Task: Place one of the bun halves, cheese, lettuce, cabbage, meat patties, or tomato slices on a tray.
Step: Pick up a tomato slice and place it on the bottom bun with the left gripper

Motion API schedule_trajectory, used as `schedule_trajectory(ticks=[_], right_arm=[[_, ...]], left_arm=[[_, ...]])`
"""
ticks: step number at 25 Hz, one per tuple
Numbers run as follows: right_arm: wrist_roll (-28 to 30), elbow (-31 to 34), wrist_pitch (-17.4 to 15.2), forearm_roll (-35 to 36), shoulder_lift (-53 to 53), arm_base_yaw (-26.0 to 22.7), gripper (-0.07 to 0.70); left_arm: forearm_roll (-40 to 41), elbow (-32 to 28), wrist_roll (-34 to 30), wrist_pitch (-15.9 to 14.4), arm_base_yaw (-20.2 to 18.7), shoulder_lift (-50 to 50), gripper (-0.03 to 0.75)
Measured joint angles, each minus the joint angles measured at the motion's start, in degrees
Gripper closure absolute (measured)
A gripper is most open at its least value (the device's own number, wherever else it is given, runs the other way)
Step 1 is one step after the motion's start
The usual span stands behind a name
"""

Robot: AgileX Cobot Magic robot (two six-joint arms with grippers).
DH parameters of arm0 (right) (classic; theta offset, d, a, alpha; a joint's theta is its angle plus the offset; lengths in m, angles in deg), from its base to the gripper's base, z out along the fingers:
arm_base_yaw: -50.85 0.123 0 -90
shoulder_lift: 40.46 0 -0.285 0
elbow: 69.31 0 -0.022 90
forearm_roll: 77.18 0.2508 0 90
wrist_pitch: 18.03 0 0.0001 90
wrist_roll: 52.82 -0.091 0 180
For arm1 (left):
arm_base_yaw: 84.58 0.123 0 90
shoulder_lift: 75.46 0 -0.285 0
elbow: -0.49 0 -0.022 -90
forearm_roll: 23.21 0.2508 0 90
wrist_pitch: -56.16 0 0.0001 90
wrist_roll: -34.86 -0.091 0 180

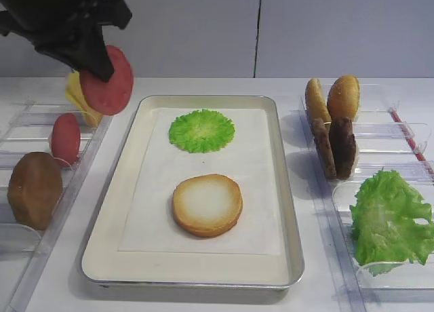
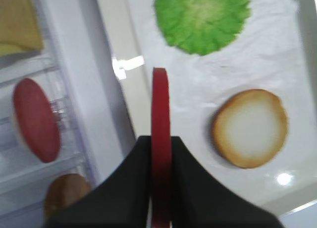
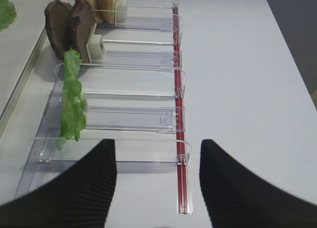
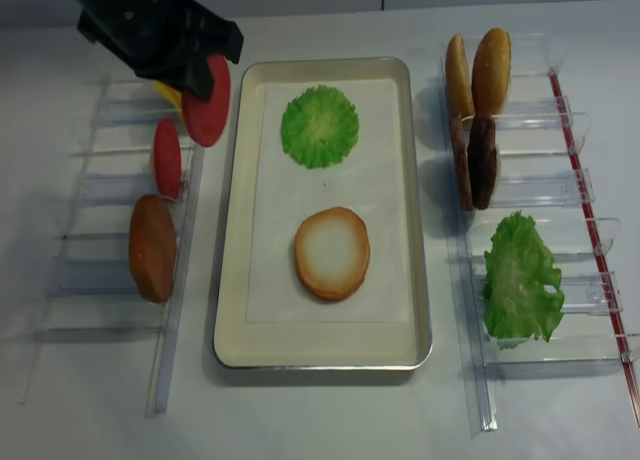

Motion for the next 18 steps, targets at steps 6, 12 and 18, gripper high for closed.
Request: schedule_trajectory(ticks=[6,12,18], right_arm=[[0.00,0.00,0.00,0.00,0.00,0.00,0.239],[0.00,0.00,0.00,0.00,0.00,0.00,0.239],[0.00,0.00,0.00,0.00,0.00,0.00,0.239]], left_arm=[[-15.35,-11.42,-8.43,-0.11,-0.07,9.43,0.667],[-29.55,-24.80,-20.19,-0.11,-0.07,14.92,0.667],[-48.08,-37.04,-33.86,4.14,1.62,13.00,0.667]])
